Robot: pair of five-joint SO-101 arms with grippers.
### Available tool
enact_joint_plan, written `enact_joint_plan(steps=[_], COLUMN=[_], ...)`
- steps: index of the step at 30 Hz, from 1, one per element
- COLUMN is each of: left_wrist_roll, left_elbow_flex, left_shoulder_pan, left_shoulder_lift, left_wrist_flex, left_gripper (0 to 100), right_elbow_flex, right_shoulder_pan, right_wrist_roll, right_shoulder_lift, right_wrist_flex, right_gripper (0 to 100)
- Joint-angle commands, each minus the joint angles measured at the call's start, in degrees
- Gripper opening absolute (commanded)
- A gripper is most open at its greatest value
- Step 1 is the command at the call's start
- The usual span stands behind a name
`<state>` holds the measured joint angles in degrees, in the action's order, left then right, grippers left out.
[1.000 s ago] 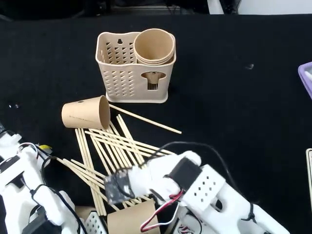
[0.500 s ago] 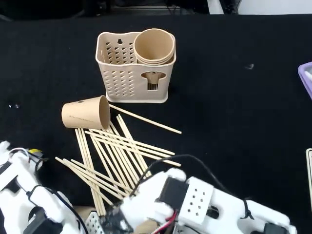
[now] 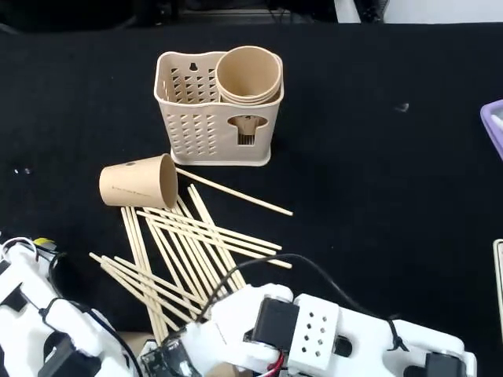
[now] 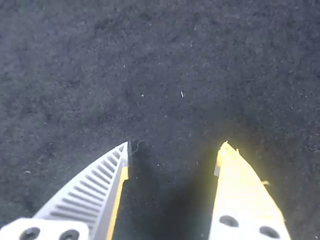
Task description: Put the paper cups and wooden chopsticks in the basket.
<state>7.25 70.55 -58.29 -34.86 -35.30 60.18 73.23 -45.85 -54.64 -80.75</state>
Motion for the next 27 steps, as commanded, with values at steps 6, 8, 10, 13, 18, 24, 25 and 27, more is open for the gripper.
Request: enact_joint_plan(steps=[6, 8, 10, 13, 18, 24, 25, 27], left_wrist_roll=[0.4, 0.4, 0.4, 0.4, 0.4, 0.0, 0.0, 0.0], left_elbow_flex=[-2.4, -2.4, -2.4, -2.4, -2.3, -0.5, -0.3, 0.4], left_shoulder_pan=[-0.4, -0.4, -0.3, -0.3, 0.0, 6.4, 7.3, 9.1], left_shoulder_lift=[-0.5, -0.5, -0.5, -0.5, -0.5, -0.5, -0.5, -0.6], left_wrist_flex=[0.8, 0.8, 0.8, 0.8, 0.8, 0.5, 0.4, 0.4], left_gripper=[28, 28, 28, 28, 28, 28, 28, 28], right_elbow_flex=[-15.9, -20.0, -23.5, -26.9, -24.4, -21.8, -22.0, -22.6], right_shoulder_pan=[-12.3, -17.3, -24.0, -37.0, -61.5, -82.6, -84.0, -86.0], right_wrist_roll=[-3.3, -3.5, -3.6, -3.7, -3.1, 0.4, 0.4, 0.4], right_shoulder_lift=[-1.5, -1.3, -1.0, -0.9, 0.4, 15.6, 19.2, 26.0], right_wrist_flex=[-11.2, -13.8, -14.9, -14.7, -6.7, 3.4, 4.3, 6.6], right_gripper=[1.1, 1.1, 1.1, 1.1, 1.1, 1.1, 1.1, 1.1])
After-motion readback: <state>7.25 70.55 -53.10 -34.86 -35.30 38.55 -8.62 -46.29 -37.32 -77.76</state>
